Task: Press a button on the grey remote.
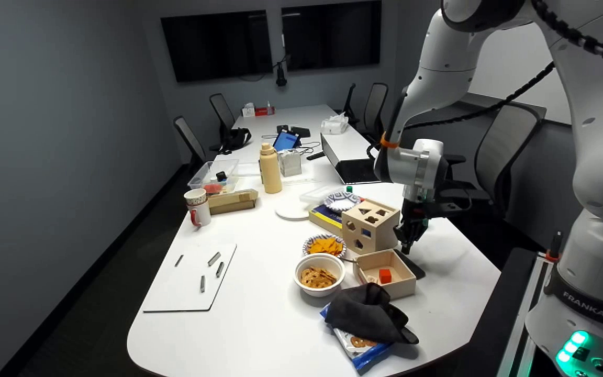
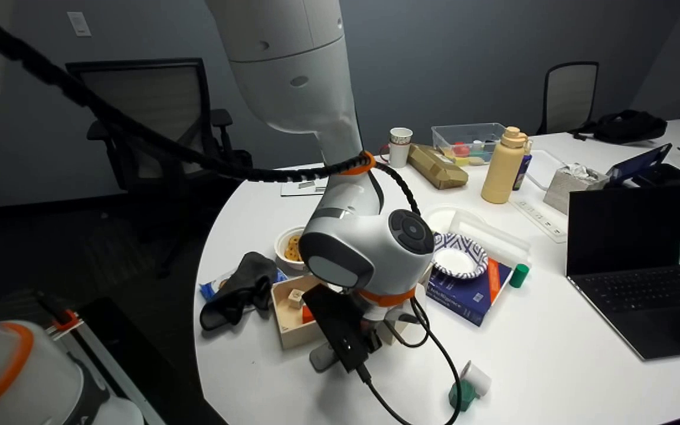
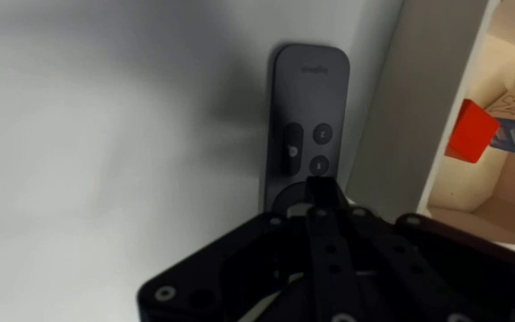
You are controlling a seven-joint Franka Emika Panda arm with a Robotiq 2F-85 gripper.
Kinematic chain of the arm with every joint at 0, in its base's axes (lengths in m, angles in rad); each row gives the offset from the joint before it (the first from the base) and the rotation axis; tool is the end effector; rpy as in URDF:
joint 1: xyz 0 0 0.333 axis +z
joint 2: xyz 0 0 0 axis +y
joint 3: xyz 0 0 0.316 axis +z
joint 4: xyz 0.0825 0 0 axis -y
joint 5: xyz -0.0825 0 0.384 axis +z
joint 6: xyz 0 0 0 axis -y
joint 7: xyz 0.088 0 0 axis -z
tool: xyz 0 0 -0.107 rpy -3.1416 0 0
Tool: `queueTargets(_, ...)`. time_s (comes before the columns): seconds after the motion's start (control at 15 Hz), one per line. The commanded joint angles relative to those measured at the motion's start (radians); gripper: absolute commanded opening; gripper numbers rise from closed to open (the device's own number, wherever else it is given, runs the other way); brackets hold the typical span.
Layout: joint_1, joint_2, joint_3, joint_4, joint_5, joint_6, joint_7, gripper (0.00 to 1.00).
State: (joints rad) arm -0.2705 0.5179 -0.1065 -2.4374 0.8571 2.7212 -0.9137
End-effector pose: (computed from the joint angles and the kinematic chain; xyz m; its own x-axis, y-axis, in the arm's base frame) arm 0.3867 -0.1909 0.0807 0.9616 -0.2656 -0.0691 -0.2744 -0.9244 -0.2650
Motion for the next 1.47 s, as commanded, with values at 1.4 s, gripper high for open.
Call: queueTargets(1.4,-0.057,0.14,0.069,0.09,-0.032,0.043,0.006,0.0)
